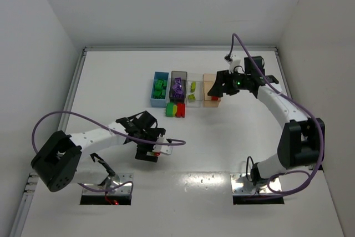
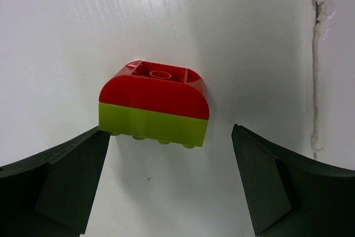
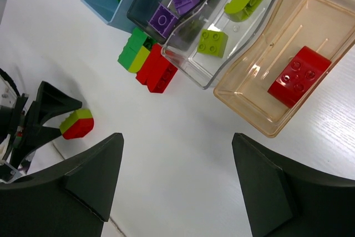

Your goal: Sort the legos into containers by color

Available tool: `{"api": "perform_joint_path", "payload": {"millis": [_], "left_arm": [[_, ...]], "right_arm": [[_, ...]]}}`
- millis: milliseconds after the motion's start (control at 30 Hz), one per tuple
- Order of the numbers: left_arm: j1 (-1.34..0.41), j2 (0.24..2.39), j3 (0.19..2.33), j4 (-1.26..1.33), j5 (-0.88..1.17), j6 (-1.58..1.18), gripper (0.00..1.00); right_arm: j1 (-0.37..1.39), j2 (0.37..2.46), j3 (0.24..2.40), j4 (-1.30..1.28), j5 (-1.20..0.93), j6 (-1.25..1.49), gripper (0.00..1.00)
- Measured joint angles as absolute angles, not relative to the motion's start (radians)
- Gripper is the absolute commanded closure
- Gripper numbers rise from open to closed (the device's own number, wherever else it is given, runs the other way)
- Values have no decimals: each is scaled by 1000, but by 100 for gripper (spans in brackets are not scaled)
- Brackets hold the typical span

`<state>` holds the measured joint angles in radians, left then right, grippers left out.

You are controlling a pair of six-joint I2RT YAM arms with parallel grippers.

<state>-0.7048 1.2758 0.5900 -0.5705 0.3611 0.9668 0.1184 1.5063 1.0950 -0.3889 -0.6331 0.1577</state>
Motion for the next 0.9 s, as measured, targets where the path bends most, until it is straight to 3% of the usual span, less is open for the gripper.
{"api": "perform_joint_path", "payload": {"millis": [900], "left_arm": [[-673, 1316, 602, -511, 373, 1103, 1]], "right_arm": [[95, 1507, 1085, -390, -670, 158, 19]]}}
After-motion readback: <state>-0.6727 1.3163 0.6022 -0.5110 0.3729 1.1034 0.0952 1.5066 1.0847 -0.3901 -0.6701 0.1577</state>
